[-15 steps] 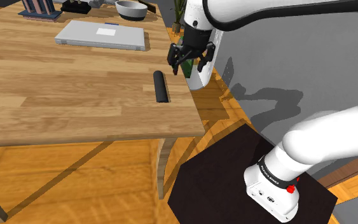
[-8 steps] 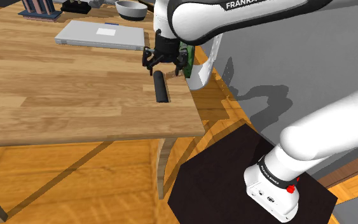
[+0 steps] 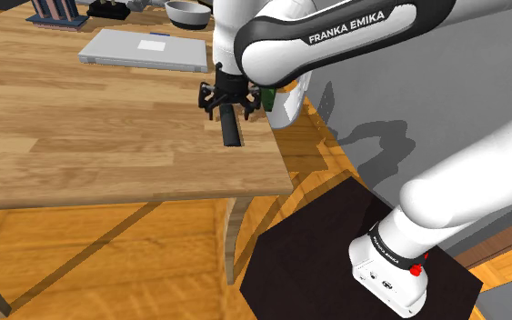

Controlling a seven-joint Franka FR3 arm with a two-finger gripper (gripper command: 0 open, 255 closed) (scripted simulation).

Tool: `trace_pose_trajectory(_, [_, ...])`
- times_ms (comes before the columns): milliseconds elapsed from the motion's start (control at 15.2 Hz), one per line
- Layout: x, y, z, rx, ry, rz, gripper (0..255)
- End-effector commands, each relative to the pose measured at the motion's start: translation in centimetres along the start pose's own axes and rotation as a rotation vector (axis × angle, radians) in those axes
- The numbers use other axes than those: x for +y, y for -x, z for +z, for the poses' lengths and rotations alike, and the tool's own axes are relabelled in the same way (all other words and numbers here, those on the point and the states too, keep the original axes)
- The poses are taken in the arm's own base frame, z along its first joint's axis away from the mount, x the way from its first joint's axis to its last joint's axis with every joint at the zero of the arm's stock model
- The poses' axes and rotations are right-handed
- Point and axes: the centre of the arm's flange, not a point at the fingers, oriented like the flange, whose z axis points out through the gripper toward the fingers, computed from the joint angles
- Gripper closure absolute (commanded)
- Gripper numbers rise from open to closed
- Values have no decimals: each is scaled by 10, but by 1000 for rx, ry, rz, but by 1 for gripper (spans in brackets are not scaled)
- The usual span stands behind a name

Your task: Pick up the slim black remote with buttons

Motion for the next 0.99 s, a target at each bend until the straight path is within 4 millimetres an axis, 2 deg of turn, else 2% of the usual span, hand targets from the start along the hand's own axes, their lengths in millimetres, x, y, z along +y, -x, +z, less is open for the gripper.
trace_pose_trajectory(0, [1,1,5,0,0,0,0])
trace_pose_trajectory(66, [1,1,5,0,0,0,255])
trace_pose_trajectory(660, [1,1,5,0,0,0,255])
trace_pose_trajectory(924, [1,-4,-16,0,0,0,255])
